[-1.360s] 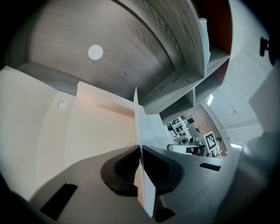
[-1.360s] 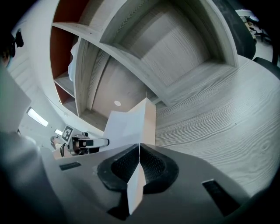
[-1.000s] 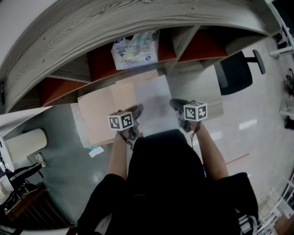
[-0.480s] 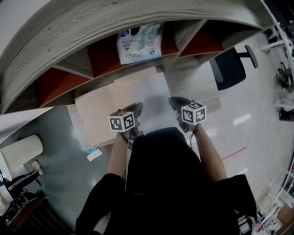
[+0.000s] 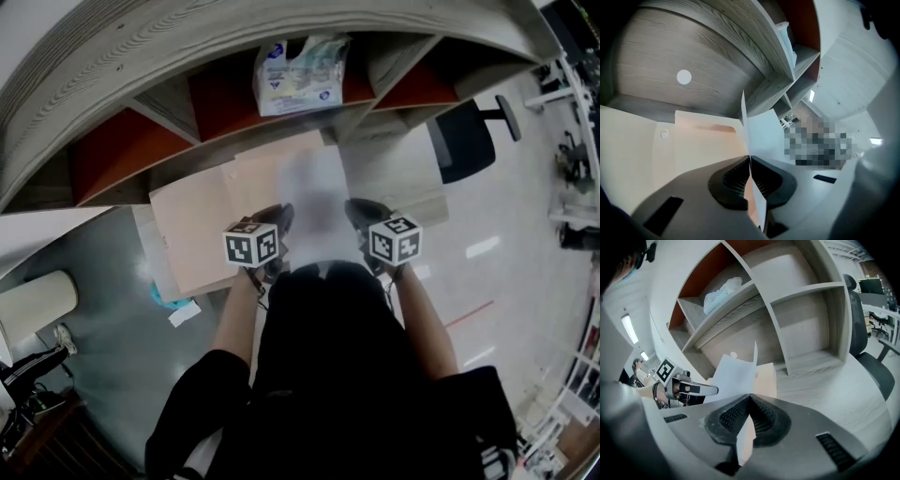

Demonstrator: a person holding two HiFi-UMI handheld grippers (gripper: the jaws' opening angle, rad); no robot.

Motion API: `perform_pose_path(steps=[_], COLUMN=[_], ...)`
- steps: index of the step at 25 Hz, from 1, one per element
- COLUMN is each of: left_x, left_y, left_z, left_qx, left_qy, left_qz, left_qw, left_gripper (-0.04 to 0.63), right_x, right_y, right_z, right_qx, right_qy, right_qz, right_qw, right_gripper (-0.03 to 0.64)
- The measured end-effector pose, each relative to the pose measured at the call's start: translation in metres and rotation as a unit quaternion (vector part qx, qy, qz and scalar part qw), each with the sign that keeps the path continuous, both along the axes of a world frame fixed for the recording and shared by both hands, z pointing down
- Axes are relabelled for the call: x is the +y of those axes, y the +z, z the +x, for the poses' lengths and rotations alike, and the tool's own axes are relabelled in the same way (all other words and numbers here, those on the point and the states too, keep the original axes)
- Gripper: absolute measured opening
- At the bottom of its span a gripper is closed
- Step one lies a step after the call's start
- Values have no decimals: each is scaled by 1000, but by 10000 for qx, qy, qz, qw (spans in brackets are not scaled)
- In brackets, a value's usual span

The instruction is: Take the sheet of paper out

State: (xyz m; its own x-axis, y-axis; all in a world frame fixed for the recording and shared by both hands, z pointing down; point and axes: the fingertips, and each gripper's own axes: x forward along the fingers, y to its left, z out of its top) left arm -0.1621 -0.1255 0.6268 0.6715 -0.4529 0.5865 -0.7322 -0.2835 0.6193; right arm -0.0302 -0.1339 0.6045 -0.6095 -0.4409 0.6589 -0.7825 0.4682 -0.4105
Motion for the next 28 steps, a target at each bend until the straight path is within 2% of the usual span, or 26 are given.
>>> perform_pose_path(steps=[7,17,28], left_x=[11,38,81], left_y=[-7,-23,-40], left_z=[10,35,86], left_qx=[-160,-449,-663], left_qy=[-215,-742,-756], left_qz=[57,222,403], left_qw=[9996,9960,9941], left_gripper=[52,52,52], right_x=[-2,18,63], right_y=[-14,-32,-49], right_z=[4,36,80], right_qx=[-91,-306,-331], right_qy=[-251,-397,-437], right_qz=[188,474,871], right_qw=[9995,9976,9947], right_gripper=[17,17,17])
